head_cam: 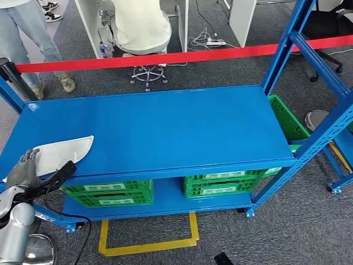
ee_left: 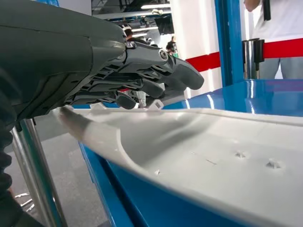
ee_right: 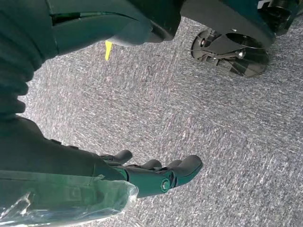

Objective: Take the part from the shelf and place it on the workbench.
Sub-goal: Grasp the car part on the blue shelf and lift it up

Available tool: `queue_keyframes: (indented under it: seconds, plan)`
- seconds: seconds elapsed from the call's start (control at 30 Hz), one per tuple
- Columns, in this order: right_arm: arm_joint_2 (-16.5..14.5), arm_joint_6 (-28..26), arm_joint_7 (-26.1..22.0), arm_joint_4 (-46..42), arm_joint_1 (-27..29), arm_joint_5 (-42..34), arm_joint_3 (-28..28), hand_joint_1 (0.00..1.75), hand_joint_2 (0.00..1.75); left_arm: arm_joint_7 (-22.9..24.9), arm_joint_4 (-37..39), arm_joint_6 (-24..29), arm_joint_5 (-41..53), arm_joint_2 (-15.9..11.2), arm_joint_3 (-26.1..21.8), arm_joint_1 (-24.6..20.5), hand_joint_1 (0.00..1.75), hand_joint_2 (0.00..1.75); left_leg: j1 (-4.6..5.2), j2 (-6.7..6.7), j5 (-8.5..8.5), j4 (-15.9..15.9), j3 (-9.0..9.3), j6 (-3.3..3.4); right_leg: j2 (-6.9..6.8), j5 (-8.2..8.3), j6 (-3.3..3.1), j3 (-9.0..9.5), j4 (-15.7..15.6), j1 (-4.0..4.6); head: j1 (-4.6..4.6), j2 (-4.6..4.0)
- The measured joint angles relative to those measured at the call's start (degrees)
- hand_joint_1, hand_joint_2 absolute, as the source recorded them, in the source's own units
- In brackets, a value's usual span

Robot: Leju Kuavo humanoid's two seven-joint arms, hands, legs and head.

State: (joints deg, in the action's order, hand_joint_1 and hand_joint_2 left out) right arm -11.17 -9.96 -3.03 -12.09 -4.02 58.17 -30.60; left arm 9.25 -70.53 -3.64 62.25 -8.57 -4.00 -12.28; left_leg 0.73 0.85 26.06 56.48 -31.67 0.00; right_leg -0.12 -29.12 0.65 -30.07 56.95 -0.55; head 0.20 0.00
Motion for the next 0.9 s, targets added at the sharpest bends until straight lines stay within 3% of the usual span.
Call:
queue_keyframes:
  seconds: [0.23, 0.53, 0.7, 0.9]
  plan:
    - [0.0, -0.19, 0.54, 0.0, 0.05, 0.06, 0.0, 0.0, 1.75, -0.45, 1.02, 1.02, 1.04, 0.34, -0.44, -0.4, 0.01, 1.75, -0.01, 0.0, -0.15, 0.0, 0.0, -0.05, 0.01, 0.1, 0.01, -0.02, 0.0, 0.03, -0.02, 0.0]
    - [0.0, -0.19, 0.69, 0.0, 0.1, 0.26, 0.0, 0.0, 1.75, -0.5, 1.2, 1.78, 1.5, 0.9, -0.95, -0.39, 0.17, 1.75, -0.02, 0.0, -0.24, -0.01, -0.01, -0.04, 0.0, 0.22, -0.02, -0.02, 0.01, 0.04, -0.01, 0.0]
    - [0.0, -0.19, 0.69, 0.0, 0.1, 0.39, 0.0, 0.0, 1.75, -0.5, 1.2, 1.88, 1.55, 1.02, -1.48, -0.29, 0.01, 1.75, -0.01, 0.0, -0.25, 0.0, -0.02, -0.03, 0.01, 0.25, -0.01, -0.02, 0.01, 0.03, 0.0, 0.0]
    - [0.0, -0.18, 0.78, 0.0, 0.1, 0.56, 0.0, 0.0, 1.75, -0.5, 1.18, 2.13, 1.6, 1.05, -2.59, -0.28, 0.0, 1.75, -0.01, 0.0, -0.27, 0.0, -0.03, -0.02, 0.0, 0.27, -0.01, -0.03, 0.01, 0.03, -0.01, 0.0]
